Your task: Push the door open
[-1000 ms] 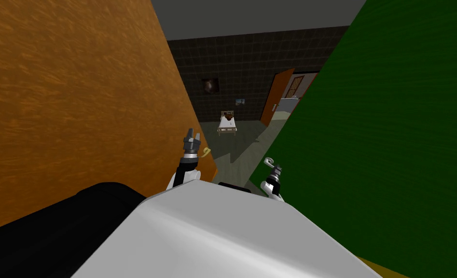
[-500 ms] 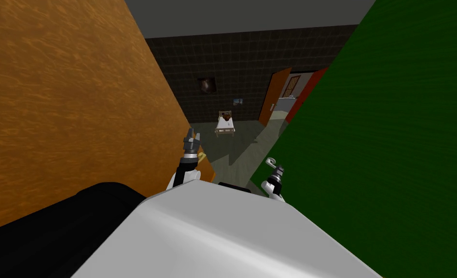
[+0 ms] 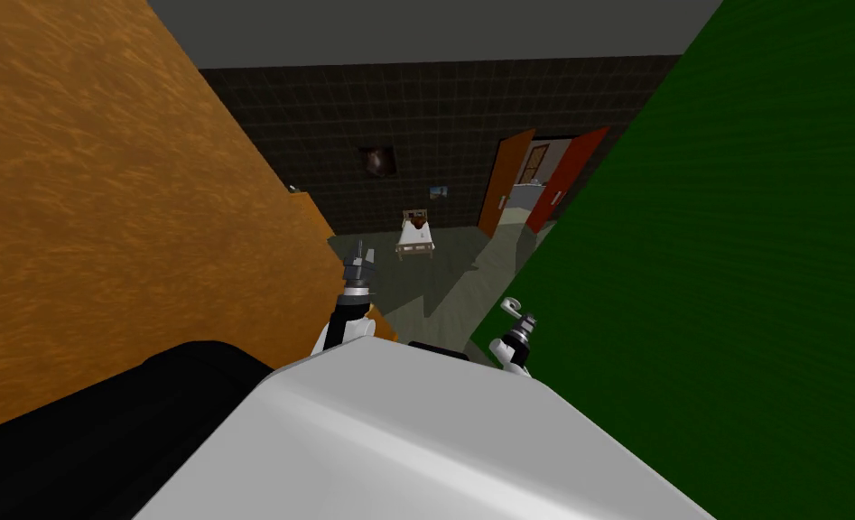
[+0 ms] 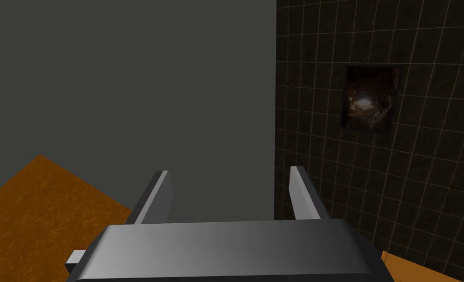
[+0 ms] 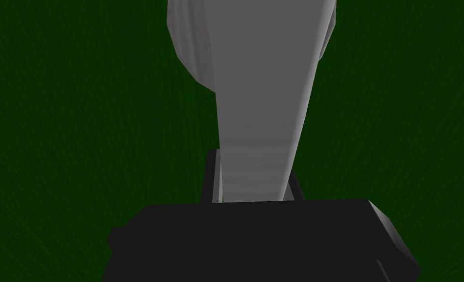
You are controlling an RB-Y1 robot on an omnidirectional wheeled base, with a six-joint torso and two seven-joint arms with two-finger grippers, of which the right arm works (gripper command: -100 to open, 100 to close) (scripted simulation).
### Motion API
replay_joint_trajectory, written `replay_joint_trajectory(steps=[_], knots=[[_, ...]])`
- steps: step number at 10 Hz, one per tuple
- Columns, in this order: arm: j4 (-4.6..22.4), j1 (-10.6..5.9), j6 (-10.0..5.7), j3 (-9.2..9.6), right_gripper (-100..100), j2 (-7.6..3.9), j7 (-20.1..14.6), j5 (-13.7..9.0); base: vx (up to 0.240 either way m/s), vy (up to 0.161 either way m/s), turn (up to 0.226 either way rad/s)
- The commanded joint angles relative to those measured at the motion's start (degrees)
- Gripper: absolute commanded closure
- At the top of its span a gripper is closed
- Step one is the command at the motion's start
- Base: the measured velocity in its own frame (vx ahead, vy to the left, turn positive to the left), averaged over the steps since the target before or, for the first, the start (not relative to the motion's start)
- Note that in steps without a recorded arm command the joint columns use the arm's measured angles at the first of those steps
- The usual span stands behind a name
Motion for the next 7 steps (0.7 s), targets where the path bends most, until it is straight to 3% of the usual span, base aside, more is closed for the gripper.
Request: replay_joint_trajectory(steps=[1,5,7], knots=[[-0.3,-0.27,-0.46,-0.76,100,0.42,0.6,-0.5,0.189,0.013,-0.079],[-0.4,-0.33,-0.80,-2.24,100,2.37,1.6,-1.5,0.168,0.008,-0.060],[-0.7,0.46,-1.04,-3.91,100,0.46,2.3,-2.7,0.091,-0.029,-0.038]])
